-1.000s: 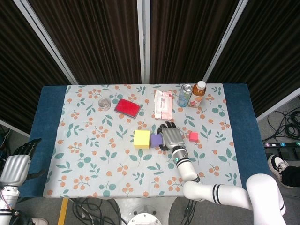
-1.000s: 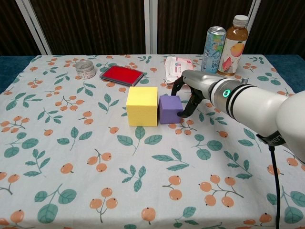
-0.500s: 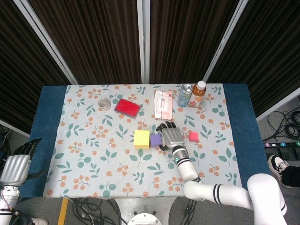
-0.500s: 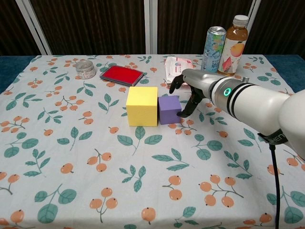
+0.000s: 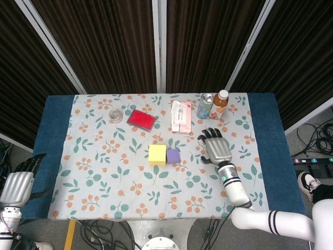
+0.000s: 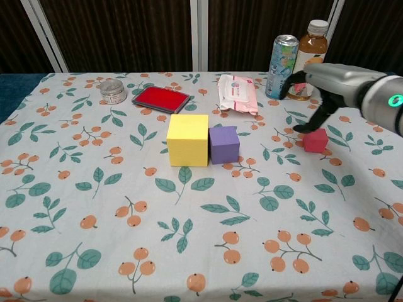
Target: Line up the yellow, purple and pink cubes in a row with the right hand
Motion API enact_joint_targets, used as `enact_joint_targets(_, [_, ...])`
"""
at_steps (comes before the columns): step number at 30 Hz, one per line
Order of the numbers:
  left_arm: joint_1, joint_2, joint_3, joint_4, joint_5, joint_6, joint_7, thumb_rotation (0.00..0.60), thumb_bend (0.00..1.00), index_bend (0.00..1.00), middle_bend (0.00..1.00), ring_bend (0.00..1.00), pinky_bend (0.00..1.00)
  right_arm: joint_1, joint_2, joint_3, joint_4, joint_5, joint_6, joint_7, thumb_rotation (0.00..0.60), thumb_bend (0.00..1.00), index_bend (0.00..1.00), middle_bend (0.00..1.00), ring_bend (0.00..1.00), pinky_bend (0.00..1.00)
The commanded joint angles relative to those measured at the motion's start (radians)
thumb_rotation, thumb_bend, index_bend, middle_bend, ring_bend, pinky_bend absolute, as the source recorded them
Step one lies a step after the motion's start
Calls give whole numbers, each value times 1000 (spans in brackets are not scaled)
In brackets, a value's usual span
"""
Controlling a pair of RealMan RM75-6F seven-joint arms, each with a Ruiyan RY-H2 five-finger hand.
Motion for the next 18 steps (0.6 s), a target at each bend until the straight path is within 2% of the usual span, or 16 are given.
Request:
enact_joint_targets(1, [0,1,0,-4,4,3,4,600,186,143,224,171,232,-35,38,-29,5,-1,-3,19,600,176,299,105,0,0])
enact_joint_targets(8, [1,4,2,-13,6,5,10,600,185,143,223,172,232,-45,12,-36,90,34,-53,35,600,176,313,105,0,0])
enact_joint_targets(18, [8,4,5,-11,1,7,7,600,185,143,223,172,232,-30,-52,-20,201,84,-90,5,600,186,330,106,0,0])
